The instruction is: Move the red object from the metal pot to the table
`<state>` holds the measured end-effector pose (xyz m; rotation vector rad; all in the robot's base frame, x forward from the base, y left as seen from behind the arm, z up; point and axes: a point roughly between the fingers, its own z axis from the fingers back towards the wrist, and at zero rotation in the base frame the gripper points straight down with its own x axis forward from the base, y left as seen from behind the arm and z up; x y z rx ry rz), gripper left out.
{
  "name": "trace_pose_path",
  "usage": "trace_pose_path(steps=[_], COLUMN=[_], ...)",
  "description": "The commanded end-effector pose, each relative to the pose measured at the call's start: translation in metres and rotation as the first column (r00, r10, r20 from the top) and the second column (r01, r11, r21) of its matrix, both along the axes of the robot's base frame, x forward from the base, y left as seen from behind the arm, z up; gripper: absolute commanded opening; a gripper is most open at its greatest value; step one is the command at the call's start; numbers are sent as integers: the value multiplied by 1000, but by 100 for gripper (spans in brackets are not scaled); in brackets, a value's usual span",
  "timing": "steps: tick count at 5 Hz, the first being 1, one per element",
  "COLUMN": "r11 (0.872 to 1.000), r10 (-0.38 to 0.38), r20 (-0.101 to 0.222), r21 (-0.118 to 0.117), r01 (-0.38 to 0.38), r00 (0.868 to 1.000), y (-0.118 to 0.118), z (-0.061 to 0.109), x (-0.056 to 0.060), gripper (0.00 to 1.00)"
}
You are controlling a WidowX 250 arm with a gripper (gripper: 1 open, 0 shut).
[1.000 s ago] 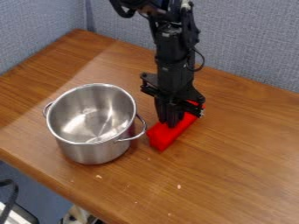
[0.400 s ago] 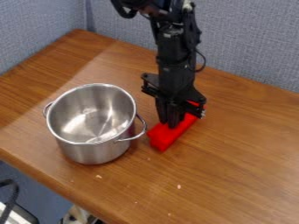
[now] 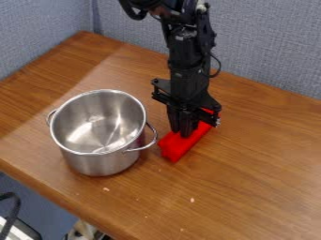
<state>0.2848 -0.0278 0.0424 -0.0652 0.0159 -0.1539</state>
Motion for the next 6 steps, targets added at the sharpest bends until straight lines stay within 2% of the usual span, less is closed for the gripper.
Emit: trace_pose_path(steps=[1, 6], r11=[999, 998], r10=[-28, -29], r20=[-88, -116], r21=[12, 50], r01=[29, 35], r00=[996, 993], y=[-10, -4], z=[-17, -18], x=[-16, -15], gripper=[0, 0])
